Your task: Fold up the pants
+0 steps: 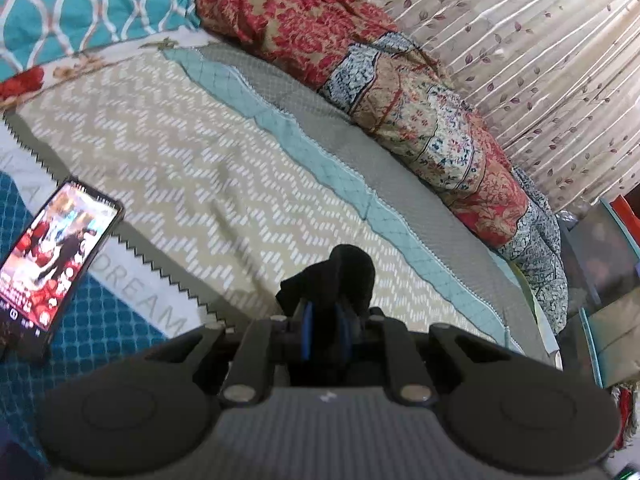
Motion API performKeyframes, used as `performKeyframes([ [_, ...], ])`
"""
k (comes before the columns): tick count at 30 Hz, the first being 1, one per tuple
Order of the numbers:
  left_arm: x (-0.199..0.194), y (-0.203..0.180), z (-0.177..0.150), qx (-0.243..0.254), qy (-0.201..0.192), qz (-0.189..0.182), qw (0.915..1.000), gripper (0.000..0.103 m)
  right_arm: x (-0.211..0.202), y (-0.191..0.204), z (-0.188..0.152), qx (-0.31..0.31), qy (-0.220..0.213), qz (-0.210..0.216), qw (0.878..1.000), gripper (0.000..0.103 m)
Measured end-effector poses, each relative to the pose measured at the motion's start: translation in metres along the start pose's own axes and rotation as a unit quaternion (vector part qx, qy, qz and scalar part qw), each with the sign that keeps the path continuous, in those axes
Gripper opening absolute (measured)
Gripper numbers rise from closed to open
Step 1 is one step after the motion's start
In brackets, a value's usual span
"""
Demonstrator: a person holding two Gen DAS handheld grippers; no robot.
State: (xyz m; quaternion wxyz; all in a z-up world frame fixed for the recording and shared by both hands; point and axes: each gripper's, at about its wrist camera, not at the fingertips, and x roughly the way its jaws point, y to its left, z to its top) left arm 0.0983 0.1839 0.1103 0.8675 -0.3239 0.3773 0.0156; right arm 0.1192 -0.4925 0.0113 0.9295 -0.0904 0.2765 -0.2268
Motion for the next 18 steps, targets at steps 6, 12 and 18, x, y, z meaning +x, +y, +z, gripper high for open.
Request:
performKeyframes([
  [6,-0.002,0.001,0.002,0.012,0.002,-0.001,0.9999,0.013,-0.008,-0.011,-0.093,0.076,0.103,-0.014,0.992,0.047],
  [12,0.007,-0.008,0.002,0.023,-0.002,0.004,0.9997,0.013,0.014,-0.027,-0.018,0.168,0.045,0.023,0.984,0.049],
  [18,0.011,-0.019,0.003,0.041,-0.004,0.017,0.999,0.013,0.107,0.016,0.028,0.121,0.112,0.03,0.986,0.079],
])
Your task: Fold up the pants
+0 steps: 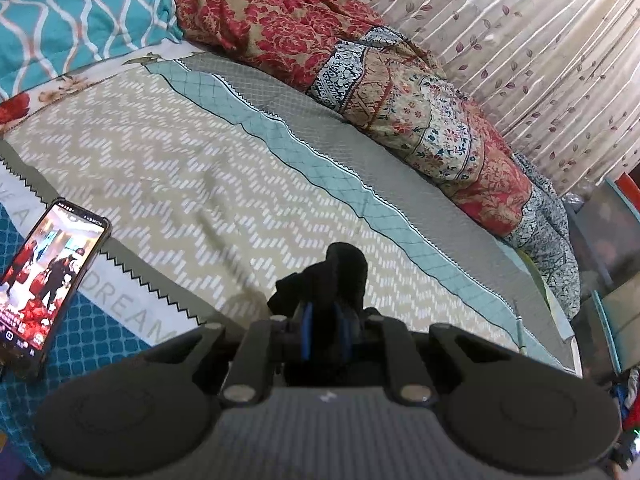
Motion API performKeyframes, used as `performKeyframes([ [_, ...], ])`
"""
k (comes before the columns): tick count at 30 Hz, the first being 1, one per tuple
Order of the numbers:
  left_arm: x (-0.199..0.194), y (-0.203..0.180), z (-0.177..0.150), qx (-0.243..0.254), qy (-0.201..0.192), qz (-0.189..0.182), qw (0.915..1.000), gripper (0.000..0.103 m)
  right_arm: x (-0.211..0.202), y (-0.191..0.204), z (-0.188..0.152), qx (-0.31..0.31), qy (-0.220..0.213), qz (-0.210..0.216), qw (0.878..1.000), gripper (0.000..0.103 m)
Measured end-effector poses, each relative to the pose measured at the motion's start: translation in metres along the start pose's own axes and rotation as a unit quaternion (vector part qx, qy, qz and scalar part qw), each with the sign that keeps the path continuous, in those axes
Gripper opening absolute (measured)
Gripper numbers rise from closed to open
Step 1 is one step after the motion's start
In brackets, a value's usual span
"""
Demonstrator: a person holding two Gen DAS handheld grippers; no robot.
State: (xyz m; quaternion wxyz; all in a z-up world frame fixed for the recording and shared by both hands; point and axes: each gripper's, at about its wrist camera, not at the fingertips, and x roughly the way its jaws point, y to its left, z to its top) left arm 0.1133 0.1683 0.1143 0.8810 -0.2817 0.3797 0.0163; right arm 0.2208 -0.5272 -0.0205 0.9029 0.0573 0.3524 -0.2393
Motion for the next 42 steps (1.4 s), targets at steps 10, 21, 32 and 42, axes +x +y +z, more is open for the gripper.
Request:
performKeyframes([
  [10,0.004,-0.013,0.007,0.055,-0.003,0.046,0.9974,0.074,-0.004,0.023,-0.011,-0.033,-0.049,-0.037,0.998,0.015],
  [21,0.062,-0.008,0.033,0.024,0.07,0.032,0.9967,0.102,-0.044,-0.023,0.034,0.092,-0.151,-0.036,0.984,0.014],
  [32,0.115,-0.069,0.069,0.053,0.017,0.005,0.9984,0.027,-0.093,0.016,0.122,0.098,-0.223,-0.011,0.97,0.014],
  [42,0.178,-0.063,0.079,0.022,0.004,0.096,0.9952,0.079,0.011,0.068,0.146,0.088,-0.107,-0.091,0.986,0.045],
])
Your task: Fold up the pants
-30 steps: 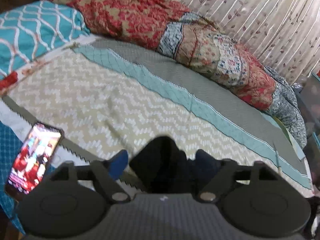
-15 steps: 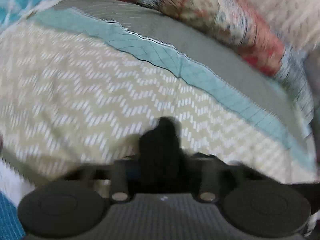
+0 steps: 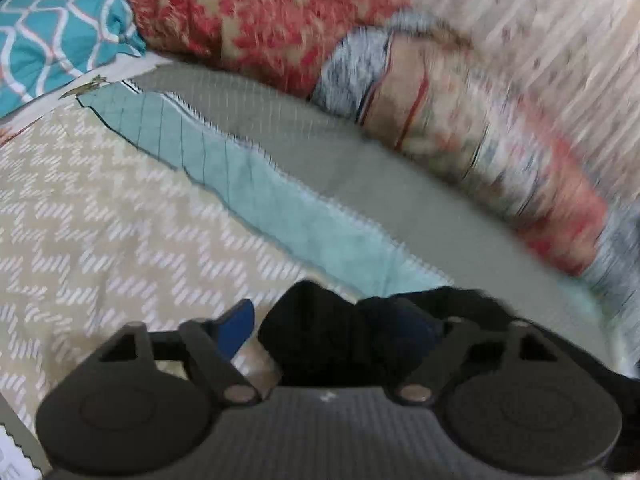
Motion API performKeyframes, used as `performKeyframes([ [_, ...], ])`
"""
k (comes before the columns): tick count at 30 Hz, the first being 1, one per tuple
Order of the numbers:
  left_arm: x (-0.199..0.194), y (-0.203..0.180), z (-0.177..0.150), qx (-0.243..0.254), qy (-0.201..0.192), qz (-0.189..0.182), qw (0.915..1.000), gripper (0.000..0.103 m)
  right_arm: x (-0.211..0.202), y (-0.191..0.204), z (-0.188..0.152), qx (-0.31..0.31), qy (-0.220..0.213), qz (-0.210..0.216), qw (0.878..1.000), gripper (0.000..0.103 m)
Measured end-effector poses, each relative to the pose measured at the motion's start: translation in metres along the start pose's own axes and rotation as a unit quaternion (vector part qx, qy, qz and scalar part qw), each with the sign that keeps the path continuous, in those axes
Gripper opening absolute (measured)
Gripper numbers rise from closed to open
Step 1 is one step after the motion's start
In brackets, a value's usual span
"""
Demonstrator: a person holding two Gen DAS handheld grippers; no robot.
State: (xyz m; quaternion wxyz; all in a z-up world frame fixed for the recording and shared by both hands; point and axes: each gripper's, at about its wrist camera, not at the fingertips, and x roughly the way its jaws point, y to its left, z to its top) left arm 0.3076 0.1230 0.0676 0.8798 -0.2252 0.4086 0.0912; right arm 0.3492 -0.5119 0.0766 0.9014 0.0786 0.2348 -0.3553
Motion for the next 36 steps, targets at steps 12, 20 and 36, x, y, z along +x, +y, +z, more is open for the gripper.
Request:
performKeyframes([
  [12,-0.046,0.061,-0.075,-0.062,0.05,-0.098,0.992,0.088,-0.12,0.06,-0.154,-0.14,0.031,0.372,0.917,0.05],
  [20,-0.011,0.014,-0.094,0.002,0.041,-0.018,0.999,0.076,-0.232,0.103,-0.25,-0.227,0.076,0.527,0.815,0.055],
  [36,-0.184,0.069,-0.127,0.015,0.007,-0.028,0.9995,0.005,-0.269,0.076,-0.246,-0.235,0.141,0.545,0.792,0.007],
])
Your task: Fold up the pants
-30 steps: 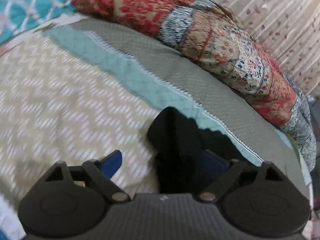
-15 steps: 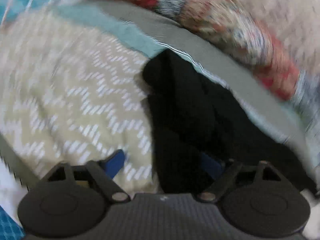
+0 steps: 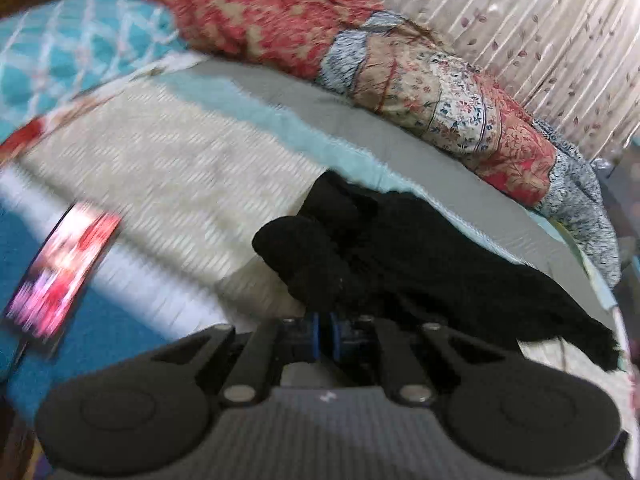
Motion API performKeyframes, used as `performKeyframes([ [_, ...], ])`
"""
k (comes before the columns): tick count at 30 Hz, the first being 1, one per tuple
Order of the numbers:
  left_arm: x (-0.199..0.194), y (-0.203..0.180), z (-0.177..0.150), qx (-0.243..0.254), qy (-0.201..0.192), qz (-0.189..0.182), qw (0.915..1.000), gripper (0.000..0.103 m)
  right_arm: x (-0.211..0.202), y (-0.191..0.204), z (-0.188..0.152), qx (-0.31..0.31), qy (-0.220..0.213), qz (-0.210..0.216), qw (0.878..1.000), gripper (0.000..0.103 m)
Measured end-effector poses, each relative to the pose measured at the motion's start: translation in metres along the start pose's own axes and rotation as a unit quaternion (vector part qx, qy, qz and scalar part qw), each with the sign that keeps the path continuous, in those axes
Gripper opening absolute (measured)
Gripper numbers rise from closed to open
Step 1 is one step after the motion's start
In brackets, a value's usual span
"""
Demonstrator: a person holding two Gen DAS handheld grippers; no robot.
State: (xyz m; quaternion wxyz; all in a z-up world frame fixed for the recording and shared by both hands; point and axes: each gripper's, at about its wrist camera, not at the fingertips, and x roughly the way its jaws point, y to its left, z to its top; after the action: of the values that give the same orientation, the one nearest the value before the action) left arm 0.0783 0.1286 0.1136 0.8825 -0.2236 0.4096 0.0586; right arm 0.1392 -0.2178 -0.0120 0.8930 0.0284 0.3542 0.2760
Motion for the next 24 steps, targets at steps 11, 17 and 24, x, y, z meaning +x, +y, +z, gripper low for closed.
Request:
performKeyframes([
  [11,-0.024,0.027,-0.038,-0.011,0.061,0.035,0.9975,0.047,-0.014,0.004,-0.024,0.041,0.018,0.009,0.999,0.02],
  [17,0.012,-0.014,0.035,0.094,-0.048,0.083,0.9909,0.059,-0.039,-0.035,-0.033,0.144,-0.025,-0.037,0.989,0.035],
  [24,0.13,-0.066,0.058,0.159,0.078,0.033,0.9837,0.059,-0.048,-0.056,-0.05,0.215,-0.017,-0.087,0.973,0.035],
])
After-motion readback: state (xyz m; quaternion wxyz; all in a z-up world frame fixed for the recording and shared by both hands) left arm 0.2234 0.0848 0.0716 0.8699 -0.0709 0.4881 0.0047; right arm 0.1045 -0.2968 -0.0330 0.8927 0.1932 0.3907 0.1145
